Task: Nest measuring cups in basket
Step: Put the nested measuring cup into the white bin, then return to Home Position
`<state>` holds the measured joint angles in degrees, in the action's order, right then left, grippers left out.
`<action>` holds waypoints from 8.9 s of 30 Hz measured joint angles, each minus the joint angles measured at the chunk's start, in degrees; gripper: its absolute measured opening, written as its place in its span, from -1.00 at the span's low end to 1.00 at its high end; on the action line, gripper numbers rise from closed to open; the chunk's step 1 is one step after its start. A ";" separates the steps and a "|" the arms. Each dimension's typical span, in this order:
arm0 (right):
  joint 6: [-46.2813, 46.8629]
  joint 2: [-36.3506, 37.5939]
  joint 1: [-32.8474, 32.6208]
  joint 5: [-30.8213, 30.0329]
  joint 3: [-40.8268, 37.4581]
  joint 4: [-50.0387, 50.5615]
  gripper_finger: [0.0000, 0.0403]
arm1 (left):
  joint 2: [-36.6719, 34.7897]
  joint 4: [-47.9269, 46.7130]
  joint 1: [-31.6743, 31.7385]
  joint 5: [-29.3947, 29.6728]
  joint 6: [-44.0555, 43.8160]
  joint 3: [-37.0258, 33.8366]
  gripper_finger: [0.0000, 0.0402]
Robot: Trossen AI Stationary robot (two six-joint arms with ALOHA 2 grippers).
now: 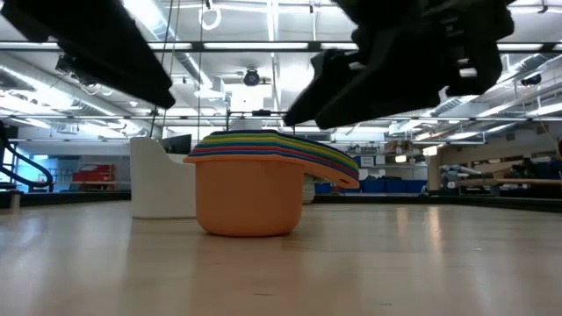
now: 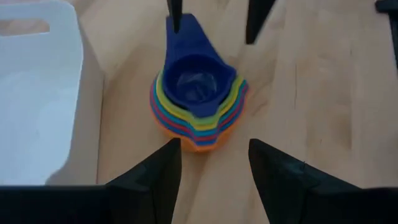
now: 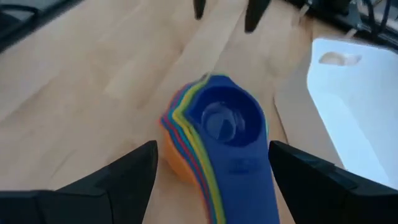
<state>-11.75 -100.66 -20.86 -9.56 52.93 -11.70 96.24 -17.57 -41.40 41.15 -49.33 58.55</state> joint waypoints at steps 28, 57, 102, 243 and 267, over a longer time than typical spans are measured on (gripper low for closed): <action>3.04 -5.40 6.90 11.19 2.06 6.12 0.37 | 8.95 5.10 -1.70 -0.03 -7.08 -0.04 -0.04; 5.92 -5.40 9.59 14.76 2.03 2.10 -0.07 | 13.26 2.13 -1.98 7.47 -19.69 0.01 0.10; 1.03 -7.10 11.51 21.30 2.03 -2.51 -0.10 | 17.75 9.26 0.54 12.50 -7.00 -0.05 0.77; -4.20 -10.67 30.32 21.45 18.75 18.96 -0.11 | -10.79 -21.65 17.67 -6.40 0.39 -5.82 0.76; -6.01 -4.00 29.81 21.03 21.14 27.53 0.41 | -13.62 -20.42 13.50 6.91 7.74 -5.79 0.76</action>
<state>-17.76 -104.66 8.95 11.47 74.07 15.83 82.62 -38.00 -27.90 48.06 -41.59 52.76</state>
